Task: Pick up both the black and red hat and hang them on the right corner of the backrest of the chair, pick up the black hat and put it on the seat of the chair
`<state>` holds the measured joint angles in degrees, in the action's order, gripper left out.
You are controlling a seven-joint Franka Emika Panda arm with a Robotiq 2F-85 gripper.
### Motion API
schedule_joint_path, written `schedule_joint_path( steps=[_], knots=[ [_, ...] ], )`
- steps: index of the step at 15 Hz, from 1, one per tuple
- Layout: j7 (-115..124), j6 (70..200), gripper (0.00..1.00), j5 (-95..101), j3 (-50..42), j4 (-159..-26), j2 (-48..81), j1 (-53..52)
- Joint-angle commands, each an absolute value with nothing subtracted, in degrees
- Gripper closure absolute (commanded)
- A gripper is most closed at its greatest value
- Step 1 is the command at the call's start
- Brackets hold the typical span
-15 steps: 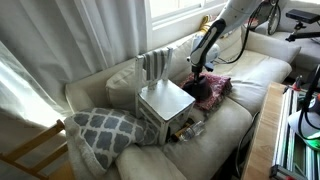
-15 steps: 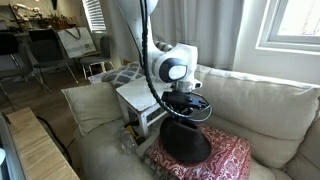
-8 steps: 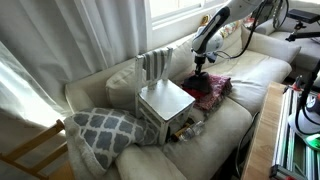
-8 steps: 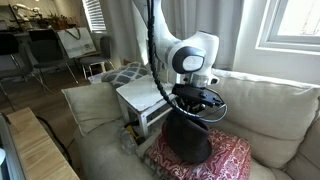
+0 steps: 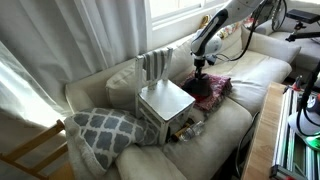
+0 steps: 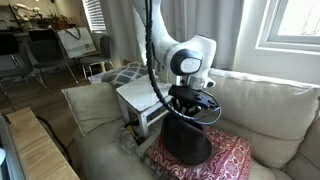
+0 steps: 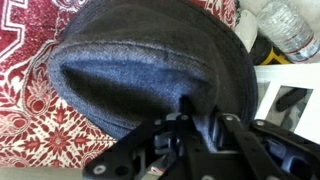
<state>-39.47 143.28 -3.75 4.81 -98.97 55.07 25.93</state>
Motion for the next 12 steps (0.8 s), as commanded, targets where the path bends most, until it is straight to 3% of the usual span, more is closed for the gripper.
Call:
schedule_joint_path(
  steps=[1,7,9,10,12],
  knots=[
    [-37.68,143.02,0.46,-3.87,4.67,-97.96,58.44,23.92],
    [-37.55,145.03,0.01,-3.11,4.94,-96.81,62.46,22.00],
    [-37.75,146.22,0.00,-2.45,4.68,-96.71,63.07,21.44],
    [-37.71,146.97,0.24,-2.13,4.55,-96.87,63.29,21.12],
    [-37.45,148.05,0.26,-1.56,4.36,-96.76,64.01,20.62]
  ],
)
